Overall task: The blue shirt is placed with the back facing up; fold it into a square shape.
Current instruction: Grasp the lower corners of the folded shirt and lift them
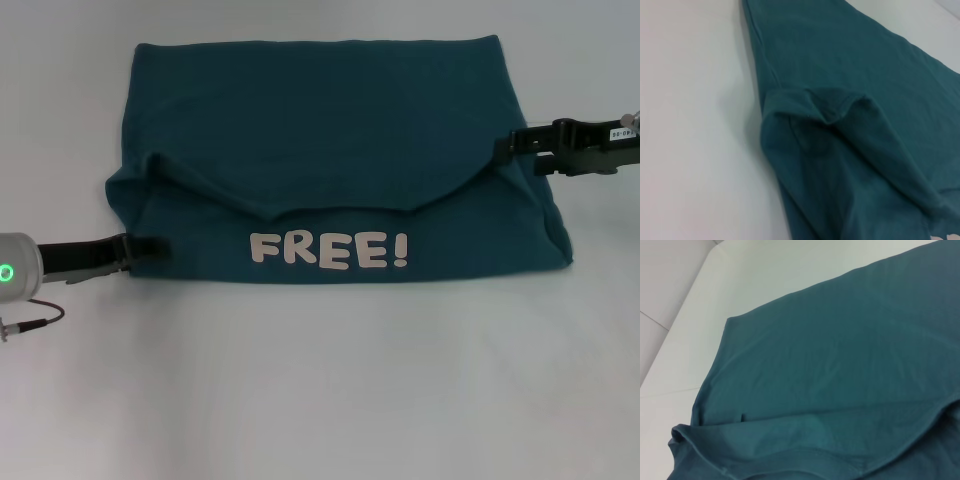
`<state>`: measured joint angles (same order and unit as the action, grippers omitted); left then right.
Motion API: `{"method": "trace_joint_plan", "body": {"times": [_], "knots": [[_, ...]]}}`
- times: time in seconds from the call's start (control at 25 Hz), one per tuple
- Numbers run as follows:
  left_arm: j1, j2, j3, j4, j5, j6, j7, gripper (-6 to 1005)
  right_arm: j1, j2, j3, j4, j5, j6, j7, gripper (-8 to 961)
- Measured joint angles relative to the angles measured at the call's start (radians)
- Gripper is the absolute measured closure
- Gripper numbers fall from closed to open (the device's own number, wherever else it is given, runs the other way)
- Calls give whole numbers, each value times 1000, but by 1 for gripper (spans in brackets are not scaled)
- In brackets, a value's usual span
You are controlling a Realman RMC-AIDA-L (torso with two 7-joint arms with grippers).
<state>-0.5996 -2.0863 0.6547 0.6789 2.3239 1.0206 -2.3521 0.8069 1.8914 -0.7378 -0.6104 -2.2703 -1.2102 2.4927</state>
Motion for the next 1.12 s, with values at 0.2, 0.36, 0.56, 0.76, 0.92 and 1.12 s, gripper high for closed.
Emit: {"method": "trace_joint_plan", "body": {"times": [0.2, 0.36, 0.56, 0.76, 0.92, 1.12], "knots": [[-10, 0, -3, -9, 0, -1, 0, 406, 0, 1, 0, 0, 0, 0, 0, 99], [-14, 0, -6, -9, 0, -2, -4, 429, 0, 1, 0, 0, 0, 0, 0, 99], [-17, 1, 0, -8, 8, -1, -24, 466, -1, 2, 0, 0, 0, 0, 0, 99], [-17, 3, 1, -1, 9, -2, -18, 503, -2, 1, 0, 0, 0, -5, 0, 100], [-17, 4, 2, 1, 9, 1, -18, 634, -2, 0, 0, -2, 0, -12, 0, 100], [-17, 6, 2, 13, 9, 14, -17, 848, -5, -7, -3, -5, -3, -43, 0, 100]]}}
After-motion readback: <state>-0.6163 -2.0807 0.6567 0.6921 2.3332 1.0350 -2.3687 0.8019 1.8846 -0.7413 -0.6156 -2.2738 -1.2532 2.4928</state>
